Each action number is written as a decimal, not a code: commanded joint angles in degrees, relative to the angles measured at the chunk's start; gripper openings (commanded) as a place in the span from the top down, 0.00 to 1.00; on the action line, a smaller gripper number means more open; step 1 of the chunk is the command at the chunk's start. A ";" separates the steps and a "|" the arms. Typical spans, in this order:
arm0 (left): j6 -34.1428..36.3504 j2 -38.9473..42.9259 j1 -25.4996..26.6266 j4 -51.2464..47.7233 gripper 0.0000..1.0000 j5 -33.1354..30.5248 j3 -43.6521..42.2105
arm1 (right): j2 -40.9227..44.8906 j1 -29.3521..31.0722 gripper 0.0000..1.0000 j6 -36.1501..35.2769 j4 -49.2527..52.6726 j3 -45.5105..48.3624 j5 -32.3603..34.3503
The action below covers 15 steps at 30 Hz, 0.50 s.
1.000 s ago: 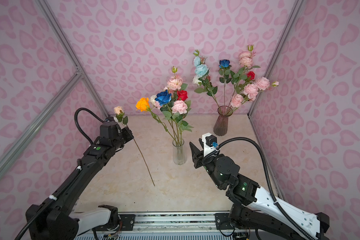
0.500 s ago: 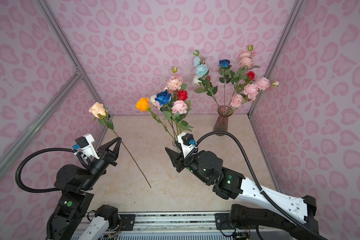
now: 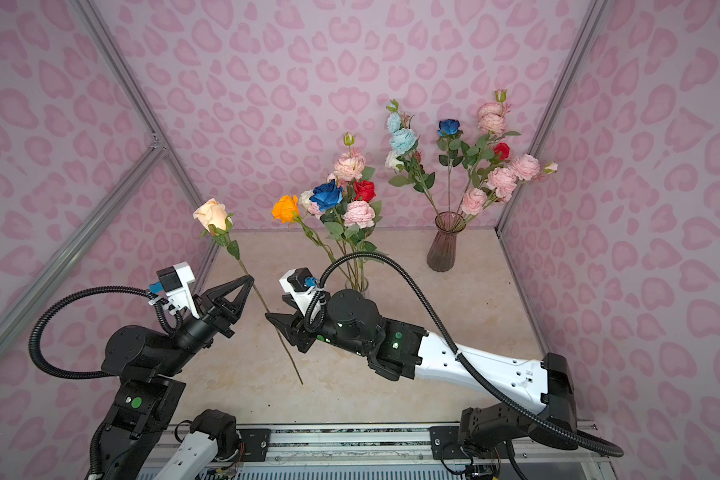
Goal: Arrange the flowers into the vase
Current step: 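Grasp the peach rose stem with the right gripper while the left gripper releases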
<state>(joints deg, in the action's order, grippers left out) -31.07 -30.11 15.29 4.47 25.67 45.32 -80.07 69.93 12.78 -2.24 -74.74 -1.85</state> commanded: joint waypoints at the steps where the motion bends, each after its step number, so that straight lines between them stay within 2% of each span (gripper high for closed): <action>1: -0.04 -0.31 0.00 3.36 0.96 0.98 0.01 | -1.99 0.03 0.54 1.36 -0.87 -1.67 -1.66; 8: -0.22 -0.72 0.18 4.32 0.96 1.51 -0.16 | -5.05 -0.84 0.67 2.60 -2.33 -2.86 -0.58; 15: -0.28 -1.27 0.38 4.30 0.95 2.40 -0.59 | -7.12 -1.91 0.87 3.05 -3.42 -4.55 0.69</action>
<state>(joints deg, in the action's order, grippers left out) -31.24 -31.22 15.53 6.11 26.81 44.73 -86.72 68.12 15.46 -3.11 -79.05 -2.33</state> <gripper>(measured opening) 0.060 0.149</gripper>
